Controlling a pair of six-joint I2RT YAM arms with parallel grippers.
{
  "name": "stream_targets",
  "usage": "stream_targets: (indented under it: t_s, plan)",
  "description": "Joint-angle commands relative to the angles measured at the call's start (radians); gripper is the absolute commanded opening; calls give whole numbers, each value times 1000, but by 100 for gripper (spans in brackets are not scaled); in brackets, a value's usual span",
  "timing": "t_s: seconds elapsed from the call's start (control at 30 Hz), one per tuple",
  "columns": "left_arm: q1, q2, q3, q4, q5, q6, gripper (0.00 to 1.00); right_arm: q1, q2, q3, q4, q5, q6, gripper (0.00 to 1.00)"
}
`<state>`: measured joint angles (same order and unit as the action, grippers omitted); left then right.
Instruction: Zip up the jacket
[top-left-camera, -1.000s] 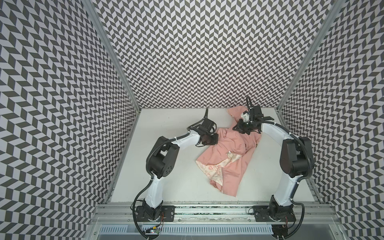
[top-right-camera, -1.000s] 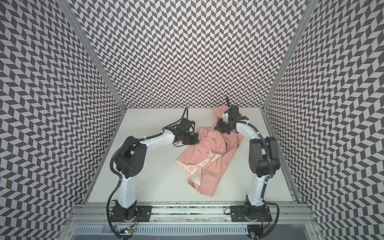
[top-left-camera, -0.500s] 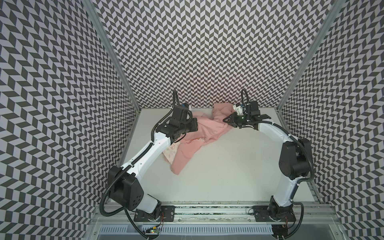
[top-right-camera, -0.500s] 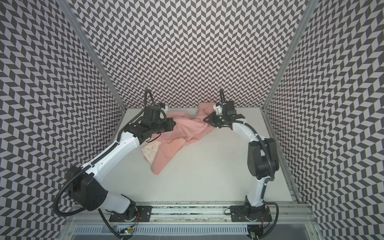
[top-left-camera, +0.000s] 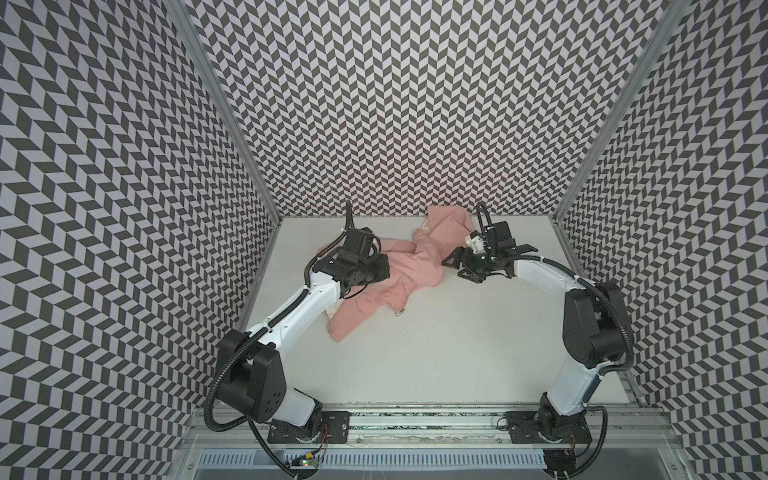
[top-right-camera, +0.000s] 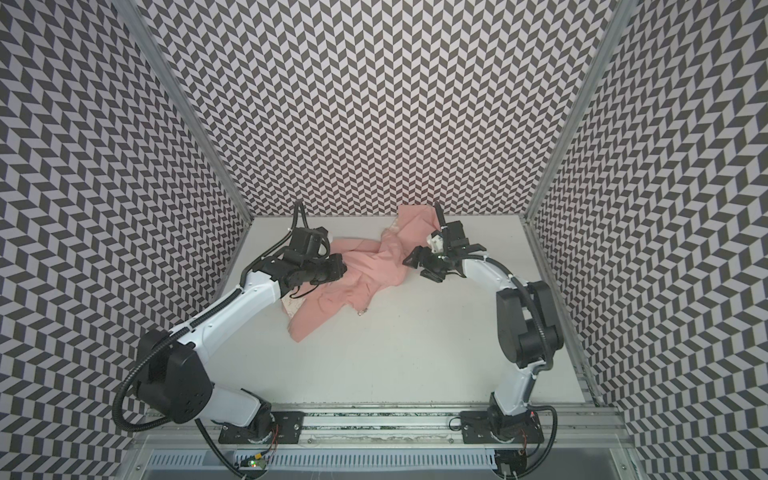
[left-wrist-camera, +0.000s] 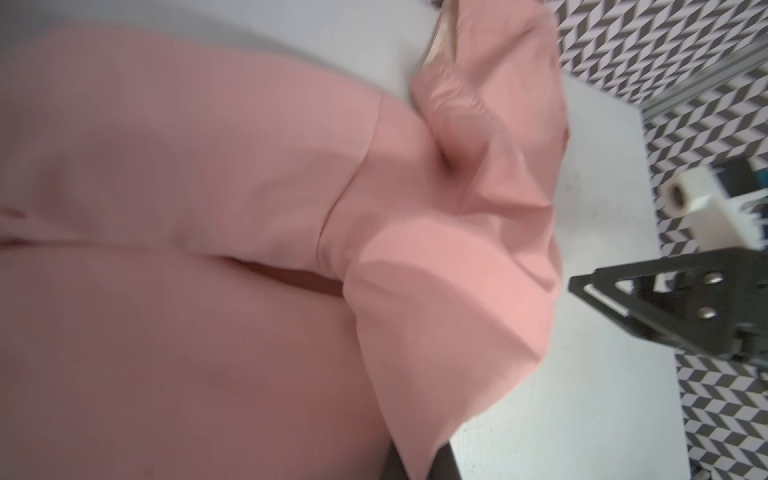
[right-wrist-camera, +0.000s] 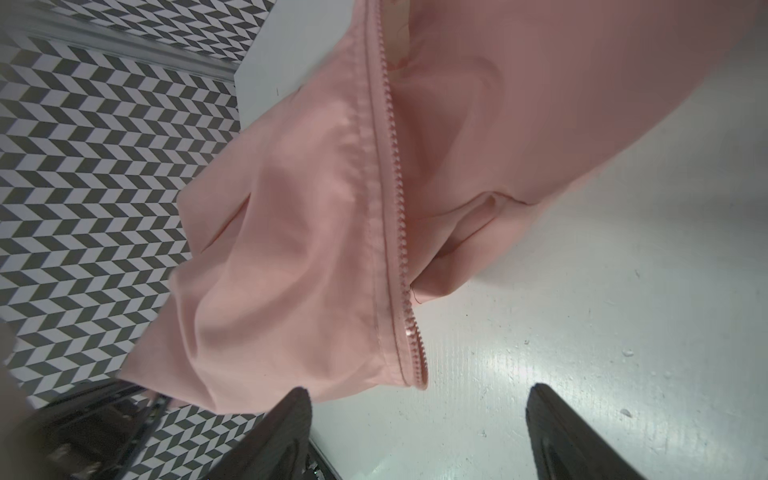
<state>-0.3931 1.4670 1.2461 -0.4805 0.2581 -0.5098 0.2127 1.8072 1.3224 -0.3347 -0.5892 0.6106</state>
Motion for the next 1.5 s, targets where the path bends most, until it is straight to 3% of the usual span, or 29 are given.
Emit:
stream_targets:
  t_s: [0.0,0.17,0.4,0.57,0.73,0.8,0.9,1.0,1.2,1.47]
  plan:
    - [4,-60,78,-42,24,11,0,1,-25,56,-24,101,-17,85]
    - [0,-120,69,-105,103,-1,0,-22,43,144,-40,213,37,89]
    - [-3,-240,-135,-90,156,-62,0,-55,235,318,-101,308,72,93]
    - [-1,-258,-198,-75,165,-77,0,-55,376,423,-135,304,80,90]
    - [6,-254,-193,-73,169,-73,0,-56,455,445,-94,279,102,72]
    - [16,-253,-189,-74,171,-72,0,-58,481,459,-78,258,102,53]
    - [42,-251,-179,-84,174,-69,0,-77,486,468,-45,199,93,16]
    - [77,-255,-164,-104,180,-63,0,-123,445,467,-14,140,70,1]
    - [110,-273,-104,-164,204,-46,0,-258,378,545,-139,143,19,0]
    - [111,-315,-105,-222,236,-51,0,-339,402,690,-350,309,-28,0]
